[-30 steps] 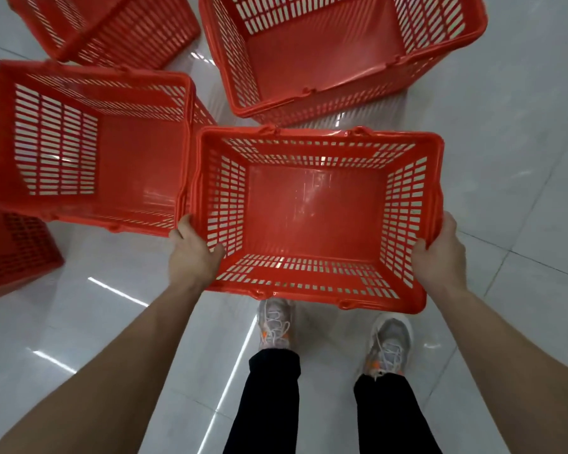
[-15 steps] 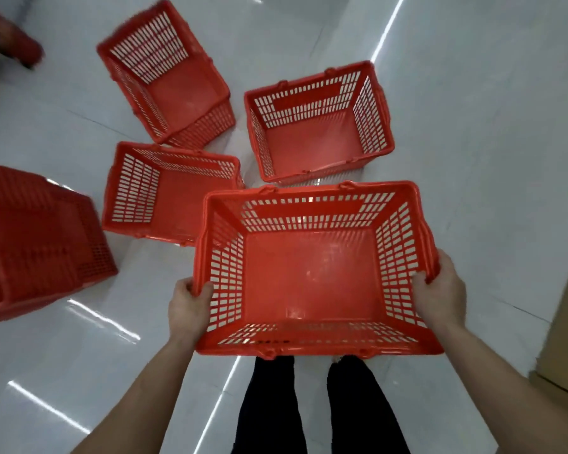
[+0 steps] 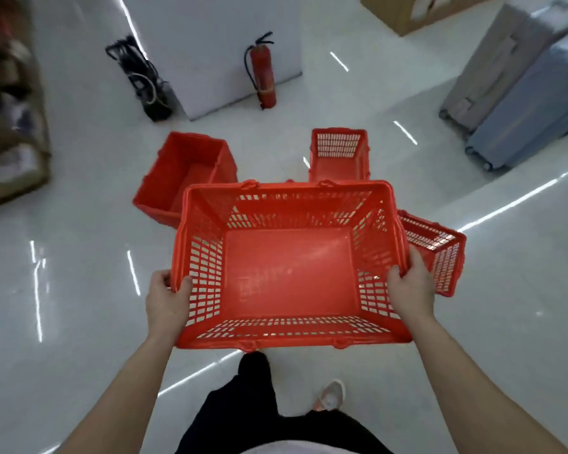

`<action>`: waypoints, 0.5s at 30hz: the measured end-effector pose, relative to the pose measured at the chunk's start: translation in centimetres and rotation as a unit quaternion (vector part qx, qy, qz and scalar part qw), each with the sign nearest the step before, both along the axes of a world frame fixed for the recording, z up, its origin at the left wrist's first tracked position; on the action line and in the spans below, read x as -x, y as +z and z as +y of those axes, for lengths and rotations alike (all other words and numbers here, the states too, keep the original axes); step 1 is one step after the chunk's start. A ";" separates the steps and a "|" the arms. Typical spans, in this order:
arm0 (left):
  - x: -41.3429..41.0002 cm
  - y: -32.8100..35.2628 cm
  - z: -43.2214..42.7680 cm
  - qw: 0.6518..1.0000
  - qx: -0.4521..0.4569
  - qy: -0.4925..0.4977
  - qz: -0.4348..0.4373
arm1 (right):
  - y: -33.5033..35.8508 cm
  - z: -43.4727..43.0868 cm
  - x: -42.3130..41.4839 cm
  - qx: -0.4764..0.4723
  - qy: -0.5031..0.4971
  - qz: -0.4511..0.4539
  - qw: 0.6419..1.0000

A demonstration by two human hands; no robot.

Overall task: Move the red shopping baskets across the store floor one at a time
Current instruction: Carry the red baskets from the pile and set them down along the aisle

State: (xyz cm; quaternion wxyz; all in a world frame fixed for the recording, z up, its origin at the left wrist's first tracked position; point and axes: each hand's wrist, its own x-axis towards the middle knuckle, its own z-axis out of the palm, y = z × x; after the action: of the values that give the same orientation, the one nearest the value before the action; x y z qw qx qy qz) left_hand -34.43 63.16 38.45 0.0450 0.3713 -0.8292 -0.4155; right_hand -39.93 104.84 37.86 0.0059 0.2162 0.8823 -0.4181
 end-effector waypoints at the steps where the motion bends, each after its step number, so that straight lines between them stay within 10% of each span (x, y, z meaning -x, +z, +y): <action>1: -0.5 0.5 -1.5 1.000 -0.005 0.025 0.007 | 0.7 -1.8 1.3 -0.003 0.024 0.003 1.000; 15: 3.5 2.6 -27.3 0.977 -0.070 0.191 0.067 | 4.8 -32.1 19.7 -0.047 0.182 0.069 0.980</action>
State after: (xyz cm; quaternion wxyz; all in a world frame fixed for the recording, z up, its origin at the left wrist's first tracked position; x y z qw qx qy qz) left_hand -37.90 35.84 41.05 0.1533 0.4964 -0.7070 -0.4798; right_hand -59.62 72.77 42.63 0.0106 0.0222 0.9240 -0.3817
